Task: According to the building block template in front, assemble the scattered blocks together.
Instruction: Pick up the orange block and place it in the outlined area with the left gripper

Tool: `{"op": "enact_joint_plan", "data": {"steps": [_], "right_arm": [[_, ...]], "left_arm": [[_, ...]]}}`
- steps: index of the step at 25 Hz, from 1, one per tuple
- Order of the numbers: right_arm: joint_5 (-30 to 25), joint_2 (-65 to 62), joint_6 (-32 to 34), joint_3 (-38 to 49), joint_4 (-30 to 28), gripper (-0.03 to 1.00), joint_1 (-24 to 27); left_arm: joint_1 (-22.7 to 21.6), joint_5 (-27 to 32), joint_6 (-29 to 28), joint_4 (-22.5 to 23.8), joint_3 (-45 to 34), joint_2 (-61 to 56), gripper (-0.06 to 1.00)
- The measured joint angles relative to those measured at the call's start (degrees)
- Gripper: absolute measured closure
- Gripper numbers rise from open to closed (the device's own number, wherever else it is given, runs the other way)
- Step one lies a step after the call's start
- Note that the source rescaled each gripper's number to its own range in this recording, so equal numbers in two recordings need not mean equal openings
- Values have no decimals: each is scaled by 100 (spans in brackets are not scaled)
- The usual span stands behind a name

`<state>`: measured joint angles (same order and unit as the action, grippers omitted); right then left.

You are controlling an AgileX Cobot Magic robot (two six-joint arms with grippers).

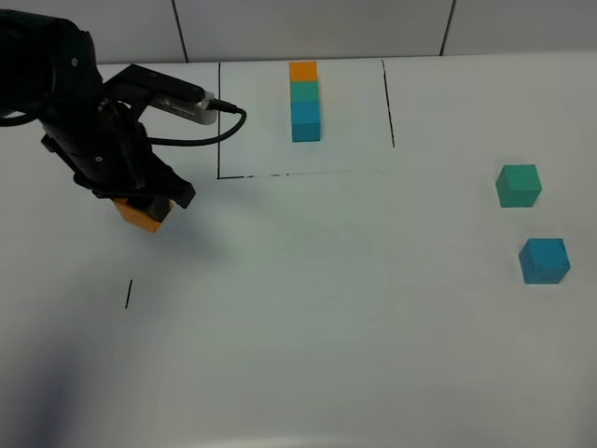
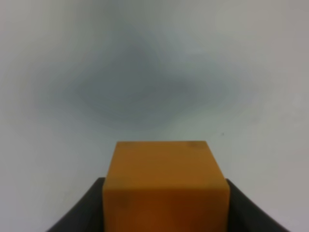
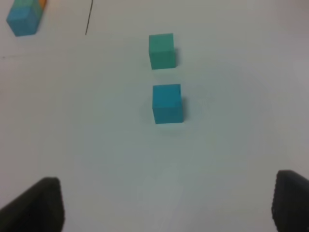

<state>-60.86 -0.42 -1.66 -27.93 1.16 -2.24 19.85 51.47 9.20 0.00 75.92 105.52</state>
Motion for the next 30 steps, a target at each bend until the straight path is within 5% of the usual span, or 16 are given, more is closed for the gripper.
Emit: {"op": "enact_joint_plan", "data": {"steps": [9, 24, 30], "right_arm": [[0, 0, 0, 0, 0, 22, 0], [0, 0, 0, 0, 0, 22, 0], [0, 0, 19, 0, 0, 22, 0]], "left_arm": [[599, 318, 447, 106, 765, 584, 94], [1324, 1618, 2327, 130, 4081, 3024, 94], [1411, 1665, 2951, 71, 5193, 3688, 94]]}}
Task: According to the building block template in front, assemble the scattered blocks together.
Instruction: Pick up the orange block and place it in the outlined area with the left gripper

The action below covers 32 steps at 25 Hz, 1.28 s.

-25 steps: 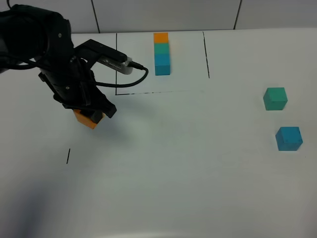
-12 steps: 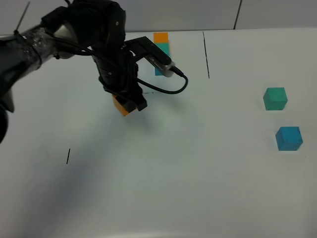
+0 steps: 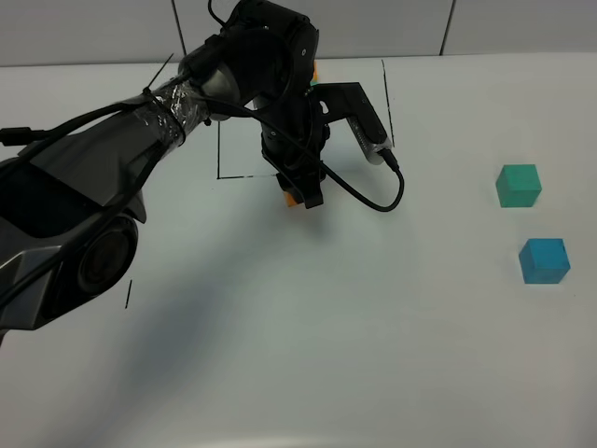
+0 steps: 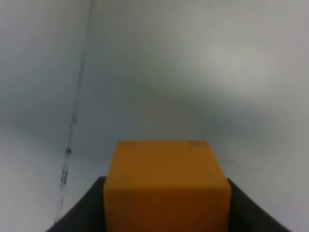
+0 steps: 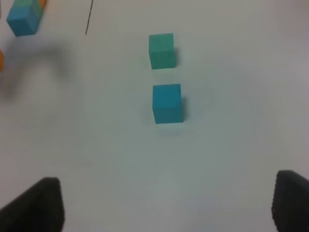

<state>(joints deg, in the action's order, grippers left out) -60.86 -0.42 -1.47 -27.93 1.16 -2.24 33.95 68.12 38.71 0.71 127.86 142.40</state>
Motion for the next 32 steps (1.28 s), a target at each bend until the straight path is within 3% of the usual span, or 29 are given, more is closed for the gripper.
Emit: {"op": "enact_joint_plan", "data": {"steps": [15, 32], "right_arm": [[0, 0, -1, 0, 0, 22, 0], [0, 0, -1, 0, 0, 22, 0]], "left_arm": [[64, 0, 769, -71, 171, 224, 94], [64, 0, 973, -71, 171, 353, 94]]}}
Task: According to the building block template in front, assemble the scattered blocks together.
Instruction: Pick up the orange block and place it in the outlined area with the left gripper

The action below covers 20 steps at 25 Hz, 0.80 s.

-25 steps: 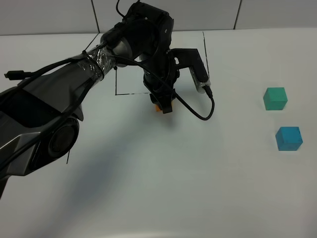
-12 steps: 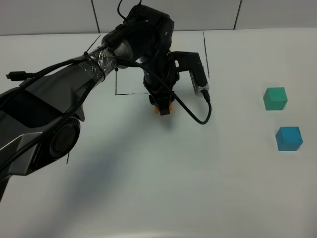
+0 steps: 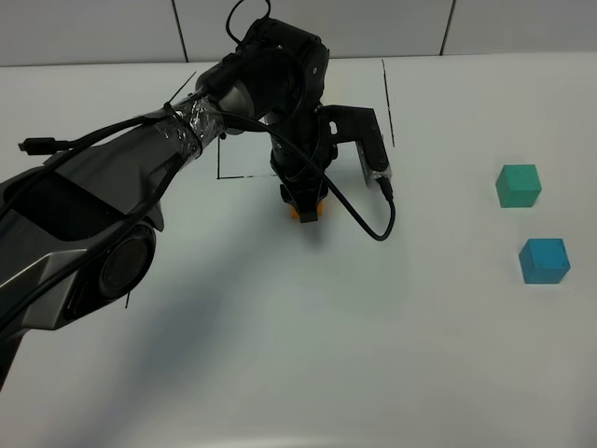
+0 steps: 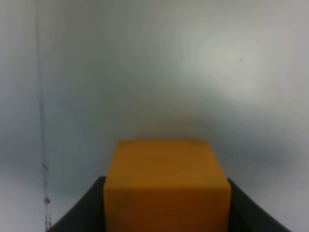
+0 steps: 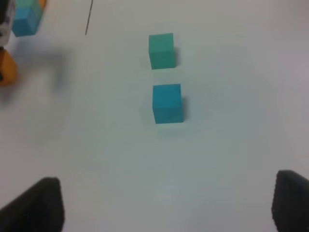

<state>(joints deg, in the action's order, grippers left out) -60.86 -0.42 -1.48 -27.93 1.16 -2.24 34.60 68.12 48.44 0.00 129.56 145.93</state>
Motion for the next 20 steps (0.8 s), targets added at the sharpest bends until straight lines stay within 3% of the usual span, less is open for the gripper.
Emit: {"op": "enact_joint_plan", "data": {"steps": [20], "right_arm": [[0, 0, 0, 0, 0, 22, 0]], "left_arm": [[0, 0, 328, 0, 13, 100, 94]]}}
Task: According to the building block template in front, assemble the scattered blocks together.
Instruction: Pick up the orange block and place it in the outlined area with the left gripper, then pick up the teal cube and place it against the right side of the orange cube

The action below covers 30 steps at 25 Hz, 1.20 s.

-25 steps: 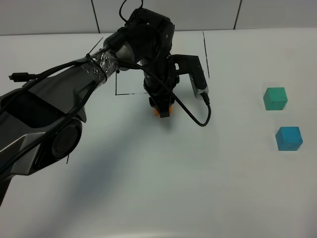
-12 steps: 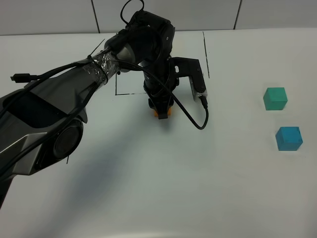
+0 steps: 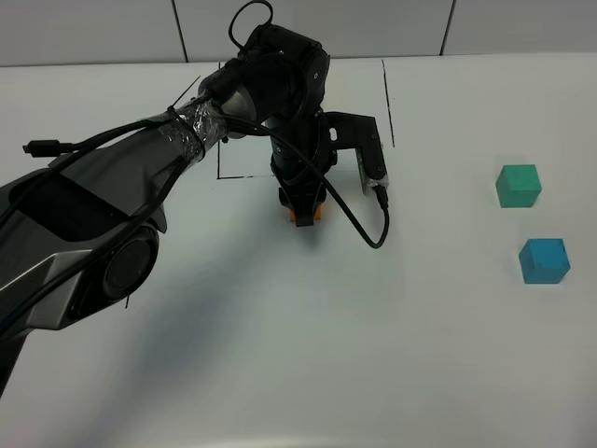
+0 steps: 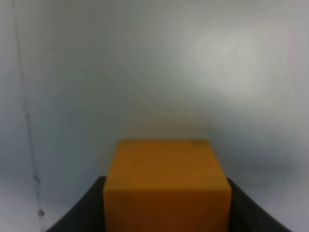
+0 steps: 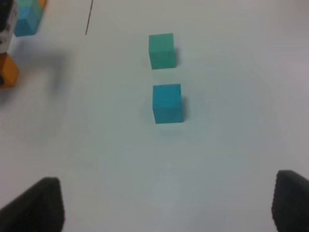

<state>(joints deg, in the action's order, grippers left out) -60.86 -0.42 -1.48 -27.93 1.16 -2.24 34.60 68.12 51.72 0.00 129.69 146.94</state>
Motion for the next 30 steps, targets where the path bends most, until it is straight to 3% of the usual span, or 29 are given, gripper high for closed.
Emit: {"op": "enact_joint_plan", "data": {"steps": [20, 22, 23, 26, 30], "right_arm": [[0, 0, 0, 0, 0, 21, 0], [0, 0, 0, 0, 0, 21, 0], [0, 0, 0, 0, 0, 21, 0], [0, 0, 0, 0, 0, 21, 0], [0, 0, 0, 0, 0, 21, 0]], "left_arm": [[0, 5, 121, 0, 43, 26, 93], [0, 5, 121, 0, 43, 22, 83], [0, 5, 16, -501, 38, -333, 23], [6, 7, -266, -532, 38, -605, 15], [6, 11, -572, -414, 38, -844, 13]]}}
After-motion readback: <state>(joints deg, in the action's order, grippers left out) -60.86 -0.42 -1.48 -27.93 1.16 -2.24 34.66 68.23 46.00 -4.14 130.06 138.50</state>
